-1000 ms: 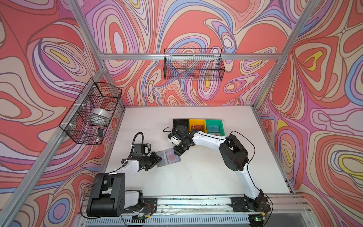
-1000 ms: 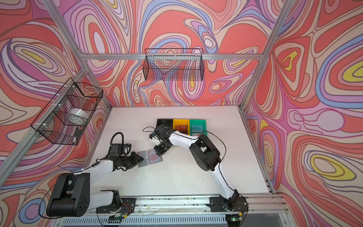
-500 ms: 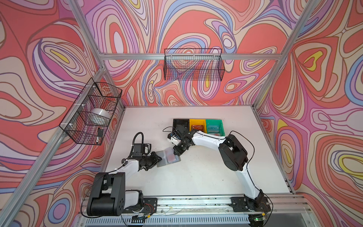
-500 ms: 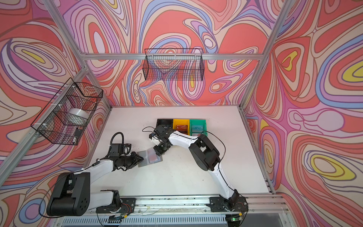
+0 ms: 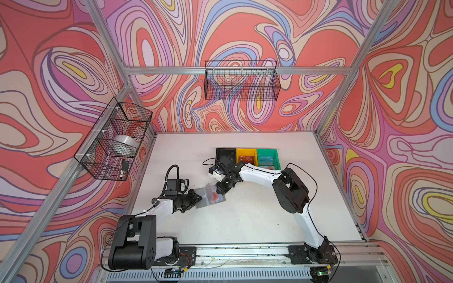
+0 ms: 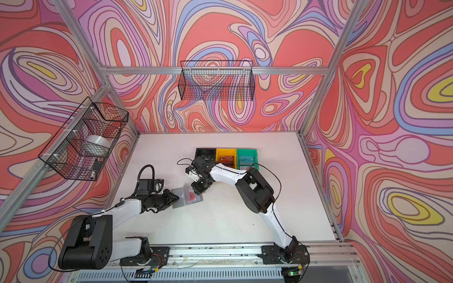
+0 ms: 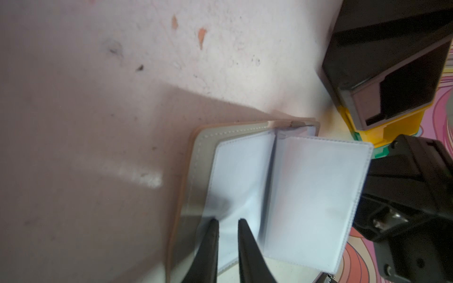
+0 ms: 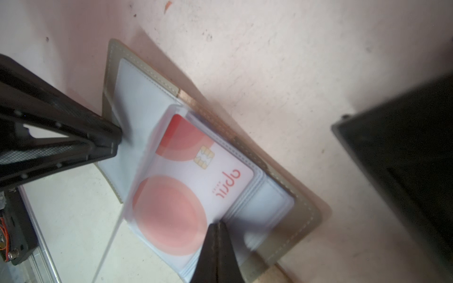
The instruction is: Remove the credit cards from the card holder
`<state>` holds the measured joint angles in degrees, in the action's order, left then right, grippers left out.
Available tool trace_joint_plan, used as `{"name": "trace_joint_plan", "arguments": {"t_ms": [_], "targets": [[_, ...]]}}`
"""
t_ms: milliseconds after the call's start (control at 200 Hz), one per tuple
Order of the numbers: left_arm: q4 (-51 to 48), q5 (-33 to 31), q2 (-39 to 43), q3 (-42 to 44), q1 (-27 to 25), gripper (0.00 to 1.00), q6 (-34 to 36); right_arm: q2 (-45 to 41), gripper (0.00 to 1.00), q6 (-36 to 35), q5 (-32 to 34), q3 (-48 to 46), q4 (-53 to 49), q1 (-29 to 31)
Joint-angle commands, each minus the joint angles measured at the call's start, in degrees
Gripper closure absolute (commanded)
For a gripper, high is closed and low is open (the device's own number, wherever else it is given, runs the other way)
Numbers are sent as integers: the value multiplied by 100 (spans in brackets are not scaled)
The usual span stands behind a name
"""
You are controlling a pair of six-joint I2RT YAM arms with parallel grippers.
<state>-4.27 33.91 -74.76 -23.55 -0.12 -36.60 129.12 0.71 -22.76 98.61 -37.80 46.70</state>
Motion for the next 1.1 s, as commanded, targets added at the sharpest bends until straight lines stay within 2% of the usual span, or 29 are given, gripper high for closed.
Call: {"name": "trace_joint_plan", "arguments": {"t_ms": [0,406,686,876,1052,1097], "targets": [[-302,-263,-74,82,-23,80,91,55,100,-49,35,87,-227,100],[-563,-287,130,-12,-23,80,158,29,100,-71,79,332,-421,165],[-1784,-508,1047,-485,-22,77,301,84,100,-66,105,283,-429,168],[-1538,-113,1599,-538,-23,75,-188,113,100,-56,175,225,-398,165],[-1129,167,1513,-446,-19,75,-453,122,100,-49,313,214,-402,170],[-732,261,1393,-341,-19,75,-549,122,100,-45,363,212,-397,172]]}}
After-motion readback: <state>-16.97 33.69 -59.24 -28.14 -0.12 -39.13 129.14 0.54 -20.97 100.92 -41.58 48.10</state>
